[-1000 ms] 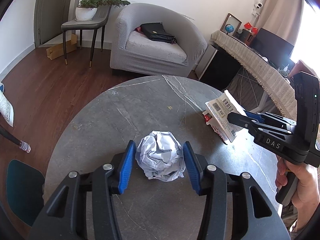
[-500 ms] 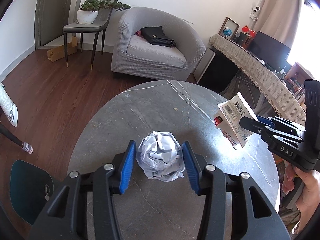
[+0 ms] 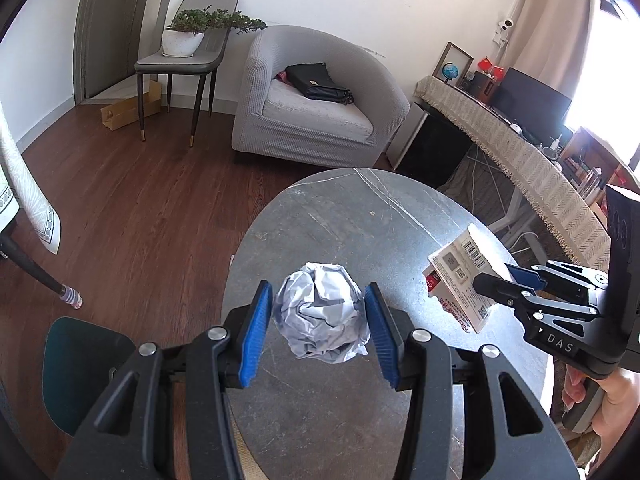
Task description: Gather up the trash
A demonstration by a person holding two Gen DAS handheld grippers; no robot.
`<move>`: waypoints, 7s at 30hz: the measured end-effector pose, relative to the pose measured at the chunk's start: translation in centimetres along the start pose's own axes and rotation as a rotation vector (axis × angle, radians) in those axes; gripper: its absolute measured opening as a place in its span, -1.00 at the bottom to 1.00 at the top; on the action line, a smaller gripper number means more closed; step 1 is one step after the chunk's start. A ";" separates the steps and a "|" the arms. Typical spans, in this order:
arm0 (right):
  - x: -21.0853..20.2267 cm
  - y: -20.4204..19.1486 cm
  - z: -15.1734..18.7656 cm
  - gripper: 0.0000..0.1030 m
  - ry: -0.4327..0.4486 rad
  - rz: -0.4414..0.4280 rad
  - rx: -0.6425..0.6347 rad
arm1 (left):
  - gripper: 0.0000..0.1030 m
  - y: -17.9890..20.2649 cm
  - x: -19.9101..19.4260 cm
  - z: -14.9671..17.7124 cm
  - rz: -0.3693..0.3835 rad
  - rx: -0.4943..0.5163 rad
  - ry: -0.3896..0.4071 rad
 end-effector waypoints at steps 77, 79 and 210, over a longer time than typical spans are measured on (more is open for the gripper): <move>11.7 -32.5 -9.0 -0.56 -0.090 -0.358 -0.267 | 0.10 -35.0 -3.4 8.2 -0.411 -0.360 -0.261; 12.2 -32.9 -9.2 -0.56 -0.095 -0.363 -0.268 | 0.17 -35.3 -3.5 8.0 -0.407 -0.373 -0.256; -8.9 -7.9 7.4 0.93 0.283 0.106 0.166 | 0.93 -14.2 -17.6 7.2 -0.400 0.043 0.264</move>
Point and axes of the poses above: each gripper's, at about its wrist camera, not at the fingertips, and x roughly the way its jaws point, y to its right, z to its underside, the point moved 2 cm from there along x, roughly the way its jaws point, and after that the axes turned 9 degrees about -x, right-handed, at the moved point
